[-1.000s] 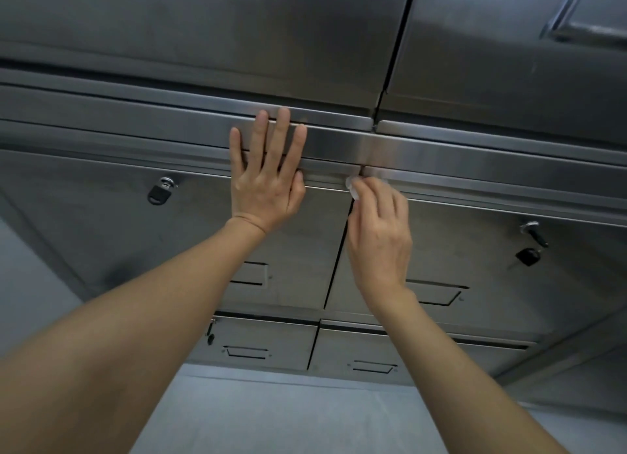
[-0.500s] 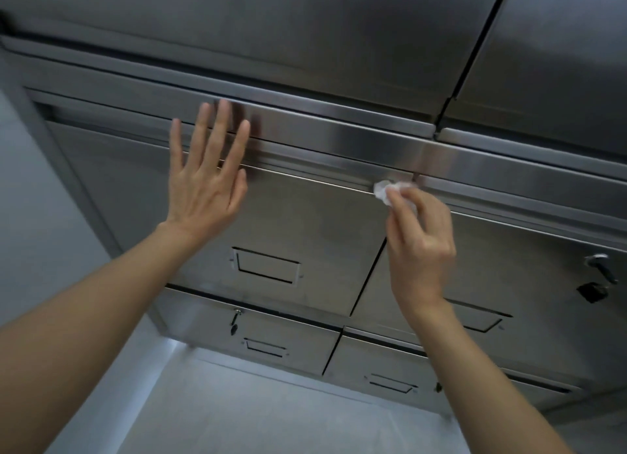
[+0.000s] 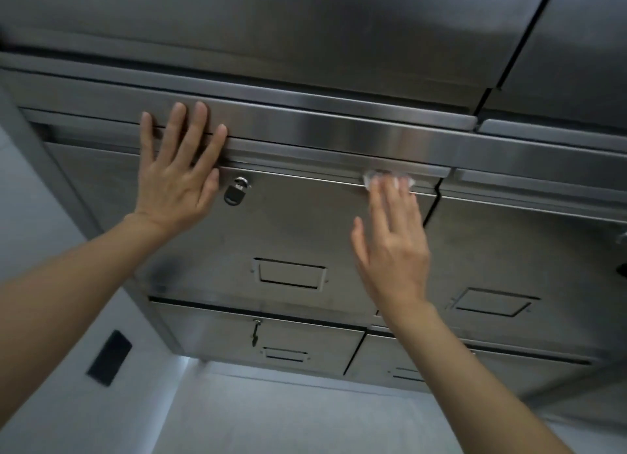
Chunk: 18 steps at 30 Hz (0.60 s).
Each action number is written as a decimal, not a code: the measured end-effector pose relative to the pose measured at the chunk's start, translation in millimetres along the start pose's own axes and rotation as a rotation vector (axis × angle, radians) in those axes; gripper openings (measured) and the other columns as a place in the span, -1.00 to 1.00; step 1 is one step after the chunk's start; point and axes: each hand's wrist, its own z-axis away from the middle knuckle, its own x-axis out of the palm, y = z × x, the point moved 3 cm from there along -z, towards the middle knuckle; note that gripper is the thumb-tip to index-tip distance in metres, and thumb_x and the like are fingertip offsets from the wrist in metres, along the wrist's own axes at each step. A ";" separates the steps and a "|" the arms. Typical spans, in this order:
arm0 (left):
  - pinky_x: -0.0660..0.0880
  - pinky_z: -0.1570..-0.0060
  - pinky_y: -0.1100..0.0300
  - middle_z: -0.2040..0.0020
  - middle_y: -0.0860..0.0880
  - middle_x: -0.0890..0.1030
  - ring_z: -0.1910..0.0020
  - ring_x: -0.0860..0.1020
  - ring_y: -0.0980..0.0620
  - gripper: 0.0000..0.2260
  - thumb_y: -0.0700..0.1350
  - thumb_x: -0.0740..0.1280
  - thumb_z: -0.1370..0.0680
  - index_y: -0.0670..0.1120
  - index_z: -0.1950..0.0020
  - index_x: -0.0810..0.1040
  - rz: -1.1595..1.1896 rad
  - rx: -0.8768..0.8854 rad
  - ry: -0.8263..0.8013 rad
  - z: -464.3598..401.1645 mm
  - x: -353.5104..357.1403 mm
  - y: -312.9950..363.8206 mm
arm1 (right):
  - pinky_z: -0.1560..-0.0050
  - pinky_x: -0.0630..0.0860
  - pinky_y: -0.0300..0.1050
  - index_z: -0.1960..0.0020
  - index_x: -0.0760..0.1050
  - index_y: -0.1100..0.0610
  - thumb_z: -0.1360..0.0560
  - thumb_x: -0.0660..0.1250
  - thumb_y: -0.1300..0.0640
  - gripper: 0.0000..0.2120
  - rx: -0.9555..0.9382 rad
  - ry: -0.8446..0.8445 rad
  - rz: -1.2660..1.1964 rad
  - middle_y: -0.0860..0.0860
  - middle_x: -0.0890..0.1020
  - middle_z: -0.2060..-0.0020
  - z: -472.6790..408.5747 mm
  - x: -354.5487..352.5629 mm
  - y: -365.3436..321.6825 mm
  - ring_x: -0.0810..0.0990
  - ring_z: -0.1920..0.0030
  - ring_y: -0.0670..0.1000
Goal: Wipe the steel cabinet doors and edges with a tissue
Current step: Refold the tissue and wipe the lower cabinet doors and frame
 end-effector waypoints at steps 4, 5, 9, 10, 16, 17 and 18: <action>-0.29 -0.51 -0.18 -0.63 -0.05 -0.14 -0.60 -0.17 -0.09 -0.47 0.00 0.01 -0.66 -0.04 -0.64 0.01 -0.005 0.055 0.116 -1.5 15.8 0.0 | -0.48 0.29 0.14 -0.47 0.38 0.27 -0.63 0.19 0.08 -0.54 -0.115 -0.050 0.050 0.20 0.46 -0.41 -17.9 17.8 -47.4 0.39 -0.45 0.21; -0.28 -0.51 -0.19 -0.64 -0.06 -0.13 -0.60 -0.16 -0.10 -0.46 0.00 0.01 -0.65 -0.05 -0.64 0.02 -0.013 0.055 0.143 -1.4 19.1 0.5 | -0.48 0.29 0.14 -0.47 0.39 0.25 -0.64 0.18 0.09 -0.55 -0.118 -0.053 0.089 0.18 0.47 -0.41 -18.0 16.8 -43.3 0.41 -0.44 0.19; -0.26 -0.51 -0.22 -0.64 -0.08 -0.08 -0.61 -0.13 -0.11 -0.45 -0.02 0.05 -0.63 -0.07 -0.63 0.07 -0.022 0.037 0.213 0.5 25.3 0.7 | -0.54 0.18 0.13 -0.54 0.25 0.26 -0.66 0.19 0.05 -0.48 0.093 -0.077 0.268 0.21 0.33 -0.50 6.0 -2.9 15.5 0.26 -0.53 0.20; -0.26 -0.50 -0.23 -0.64 -0.08 -0.08 -0.61 -0.12 -0.11 -0.45 -0.02 0.05 -0.63 -0.07 -0.63 0.09 -0.014 0.038 0.225 0.4 25.9 0.8 | -0.54 0.15 0.13 -0.55 0.20 0.28 -0.65 0.19 0.04 -0.45 0.176 -0.081 0.284 0.23 0.29 -0.52 10.6 -7.9 25.1 0.21 -0.54 0.21; -0.28 -0.51 -0.22 -0.64 -0.09 -0.07 -0.61 -0.12 -0.11 -0.45 -0.03 0.06 -0.63 -0.07 -0.63 0.10 -0.012 0.041 0.226 0.9 26.8 0.2 | -0.57 0.06 0.10 -0.54 0.20 0.34 -0.63 0.13 -0.03 -0.39 0.085 -0.147 0.072 0.27 0.24 -0.52 -12.5 25.1 -69.8 0.12 -0.56 0.23; -0.28 -0.51 -0.22 -0.64 -0.08 -0.07 -0.61 -0.13 -0.11 -0.45 -0.03 0.06 -0.63 -0.07 -0.63 0.09 -0.012 0.042 0.224 1.5 27.0 0.4 | -0.57 0.07 0.10 -0.54 0.22 0.32 -0.63 0.15 -0.02 -0.40 0.014 -0.170 0.050 0.25 0.27 -0.52 -15.1 30.2 -82.7 0.14 -0.56 0.22; -0.28 -0.51 -0.22 -0.64 -0.08 -0.07 -0.61 -0.13 -0.11 -0.45 -0.03 0.06 -0.63 -0.07 -0.63 0.09 -0.012 0.044 0.220 1.8 27.2 0.1 | -0.57 0.09 0.10 -0.54 0.24 0.29 -0.63 0.17 -0.01 -0.42 -0.037 -0.183 0.059 0.22 0.30 -0.51 -17.3 31.6 -84.9 0.18 -0.55 0.20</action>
